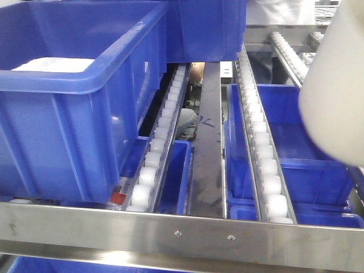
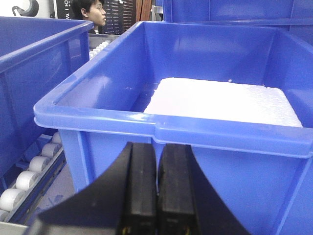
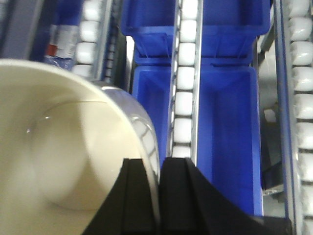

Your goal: Move white bin to right shelf second layer

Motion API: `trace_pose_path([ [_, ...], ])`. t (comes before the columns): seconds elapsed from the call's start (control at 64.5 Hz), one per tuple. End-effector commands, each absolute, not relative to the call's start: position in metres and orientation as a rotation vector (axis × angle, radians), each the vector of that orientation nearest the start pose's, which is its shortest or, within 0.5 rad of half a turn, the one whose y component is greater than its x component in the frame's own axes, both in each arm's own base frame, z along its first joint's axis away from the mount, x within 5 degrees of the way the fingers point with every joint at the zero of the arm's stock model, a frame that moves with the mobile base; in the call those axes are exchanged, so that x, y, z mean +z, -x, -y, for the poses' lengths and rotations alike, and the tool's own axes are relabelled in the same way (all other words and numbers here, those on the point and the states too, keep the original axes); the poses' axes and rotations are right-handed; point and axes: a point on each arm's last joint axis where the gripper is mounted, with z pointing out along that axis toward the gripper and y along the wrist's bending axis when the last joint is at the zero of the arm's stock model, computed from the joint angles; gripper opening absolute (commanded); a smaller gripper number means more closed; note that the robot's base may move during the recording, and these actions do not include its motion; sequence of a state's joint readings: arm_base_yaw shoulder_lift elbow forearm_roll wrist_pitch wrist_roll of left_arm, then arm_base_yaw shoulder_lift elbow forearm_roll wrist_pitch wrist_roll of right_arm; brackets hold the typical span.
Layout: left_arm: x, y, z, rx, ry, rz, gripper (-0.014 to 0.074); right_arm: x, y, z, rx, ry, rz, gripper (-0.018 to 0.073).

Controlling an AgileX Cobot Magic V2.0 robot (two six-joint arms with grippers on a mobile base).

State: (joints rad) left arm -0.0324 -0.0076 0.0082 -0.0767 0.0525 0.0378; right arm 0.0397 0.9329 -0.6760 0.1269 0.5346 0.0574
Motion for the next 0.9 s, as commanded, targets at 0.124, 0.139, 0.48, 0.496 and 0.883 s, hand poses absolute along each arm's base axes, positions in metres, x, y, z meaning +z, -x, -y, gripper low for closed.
trace_pose_path([
  [0.124,0.205,-0.056,0.002,-0.068,0.014,-1.464,0.0085,0.281,-0.218,-0.013,0.2,-0.185,-2.258,0.0106],
  [0.139,0.205,-0.056,0.002,-0.068,0.014,-1.464,0.0085,0.279,-0.22,-0.013,0.2,-0.189,-2.266,0.0106],
  [0.48,0.205,-0.056,0.002,-0.068,0.014,-1.464,0.0085,0.256,-0.234,-0.013,0.196,-0.207,-2.364,0.0205],
  [0.496,0.205,-0.056,0.002,-0.068,0.014,-1.464,0.0085,0.256,-0.235,-0.013,0.196,-0.208,-2.366,0.0219],
  [0.883,0.205,-0.056,0.002,-0.068,0.014,-1.464,0.0085,0.283,-0.235,-0.015,0.222,-0.199,-2.354,0.0409],
])
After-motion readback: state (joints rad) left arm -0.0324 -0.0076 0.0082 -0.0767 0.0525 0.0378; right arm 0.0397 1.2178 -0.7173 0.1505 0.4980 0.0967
